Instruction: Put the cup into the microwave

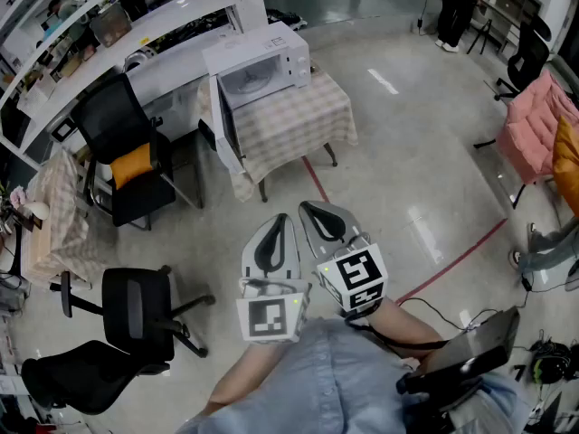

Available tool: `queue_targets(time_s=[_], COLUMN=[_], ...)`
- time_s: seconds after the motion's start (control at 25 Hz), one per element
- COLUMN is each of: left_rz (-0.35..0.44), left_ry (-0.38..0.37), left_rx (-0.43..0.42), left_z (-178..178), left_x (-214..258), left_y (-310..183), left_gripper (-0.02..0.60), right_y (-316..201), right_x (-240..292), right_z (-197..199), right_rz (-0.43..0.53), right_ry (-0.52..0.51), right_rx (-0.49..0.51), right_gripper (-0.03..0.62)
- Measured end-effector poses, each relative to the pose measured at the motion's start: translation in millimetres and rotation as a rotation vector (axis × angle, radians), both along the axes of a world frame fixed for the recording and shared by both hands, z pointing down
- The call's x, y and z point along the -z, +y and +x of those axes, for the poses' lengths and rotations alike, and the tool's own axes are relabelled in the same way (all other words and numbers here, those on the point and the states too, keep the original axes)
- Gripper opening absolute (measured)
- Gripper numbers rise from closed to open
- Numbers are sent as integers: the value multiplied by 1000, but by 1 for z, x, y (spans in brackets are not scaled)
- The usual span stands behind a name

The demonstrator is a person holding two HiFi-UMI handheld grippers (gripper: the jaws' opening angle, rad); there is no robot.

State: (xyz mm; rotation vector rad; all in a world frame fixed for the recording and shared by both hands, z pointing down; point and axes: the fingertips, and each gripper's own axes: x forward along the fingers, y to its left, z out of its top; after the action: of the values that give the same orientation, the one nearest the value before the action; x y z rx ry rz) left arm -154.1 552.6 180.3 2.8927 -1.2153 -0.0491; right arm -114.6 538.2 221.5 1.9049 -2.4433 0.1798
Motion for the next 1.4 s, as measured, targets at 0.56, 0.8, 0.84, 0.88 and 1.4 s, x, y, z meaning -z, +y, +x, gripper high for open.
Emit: queue_targets(time_s=[0.56,0.8,0.84,0.88,1.4], left_rz=[-13,-15,-16,-20,-69], left_ry=[-14,-40,-42,-43,-102], left_rx=[-7,3,0,-2,63], left_z=[17,42,48,53,84], left_x=[-4,-7,-8,-9,-30], left_y=[12,23,26,28,26], left_gripper=[6,6,8,8,8], right_y=[13,23,25,26,21], right_x=[-1,0,-2,-4,-24], right_z=[15,37,41,45,78], right_rz=[0,2,-7,-16,-46], right_ry=[-17,-71,-76,-80,-132], right_rx=[-6,9,14,22,84], right_gripper=[2,2,2,2,2])
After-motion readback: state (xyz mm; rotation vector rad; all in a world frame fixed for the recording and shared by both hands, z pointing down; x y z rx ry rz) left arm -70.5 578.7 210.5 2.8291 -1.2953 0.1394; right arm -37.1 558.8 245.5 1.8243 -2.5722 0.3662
